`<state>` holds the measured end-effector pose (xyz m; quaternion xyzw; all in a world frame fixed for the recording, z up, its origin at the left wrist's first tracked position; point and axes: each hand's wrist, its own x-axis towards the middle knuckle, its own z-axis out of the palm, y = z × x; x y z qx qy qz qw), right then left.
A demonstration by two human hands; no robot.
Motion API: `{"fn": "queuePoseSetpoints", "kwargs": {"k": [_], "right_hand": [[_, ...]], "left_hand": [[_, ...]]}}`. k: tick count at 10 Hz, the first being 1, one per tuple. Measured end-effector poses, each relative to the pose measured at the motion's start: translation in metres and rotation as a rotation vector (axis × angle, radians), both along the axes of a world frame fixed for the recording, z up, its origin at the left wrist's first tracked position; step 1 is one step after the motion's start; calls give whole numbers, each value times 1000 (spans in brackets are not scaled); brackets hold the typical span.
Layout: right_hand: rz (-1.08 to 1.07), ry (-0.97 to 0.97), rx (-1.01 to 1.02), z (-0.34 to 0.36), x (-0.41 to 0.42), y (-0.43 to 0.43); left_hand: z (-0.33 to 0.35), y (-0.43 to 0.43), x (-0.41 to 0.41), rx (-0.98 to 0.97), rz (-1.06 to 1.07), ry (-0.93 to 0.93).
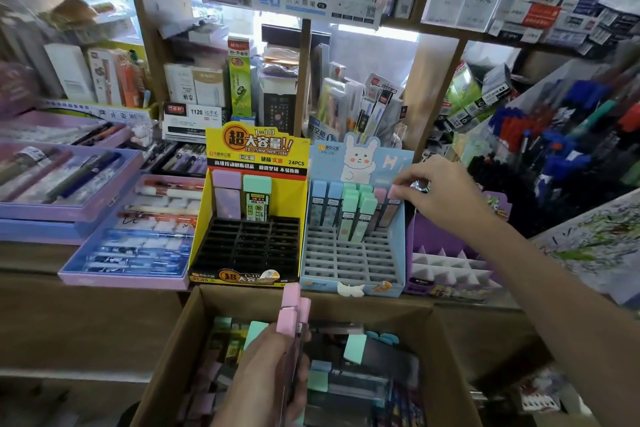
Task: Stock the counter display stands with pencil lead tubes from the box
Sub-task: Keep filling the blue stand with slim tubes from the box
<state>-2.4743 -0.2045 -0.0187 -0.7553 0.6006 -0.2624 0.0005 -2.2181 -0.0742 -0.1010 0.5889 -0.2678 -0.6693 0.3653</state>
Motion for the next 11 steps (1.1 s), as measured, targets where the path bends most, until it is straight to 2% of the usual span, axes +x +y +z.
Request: {"fn": "queuePoseSetpoints", "kwargs": {"k": [1,2,3,4,5,8,9,10,11], "right_hand": [[17,-8,16,1,-2,-1],[37,1,35,0,-3,-3],[46,48,22,-3,-3,-5],[32,170,-12,-10,-1,-9],[-16,184,-55,-17,1,-10],[-36,232,-196,-21,7,-3],[72,62,-222,-18,22,16],[187,-237,-98,-19,43,42],[251,-430,145,-29,62,65]], "left_hand": [[4,9,5,75,-37,234],[-14,2,4,11,-21,58],[-27,2,5,-4,-20,28],[-28,9,11,69,-70,83],[-29,11,14,43,-62,142],[-36,22,17,-166,-67,193],[-39,21,18,-249,-82,184],[-40,23,17,-319,-84,188],[-43,24,18,-358,-100,191]]}}
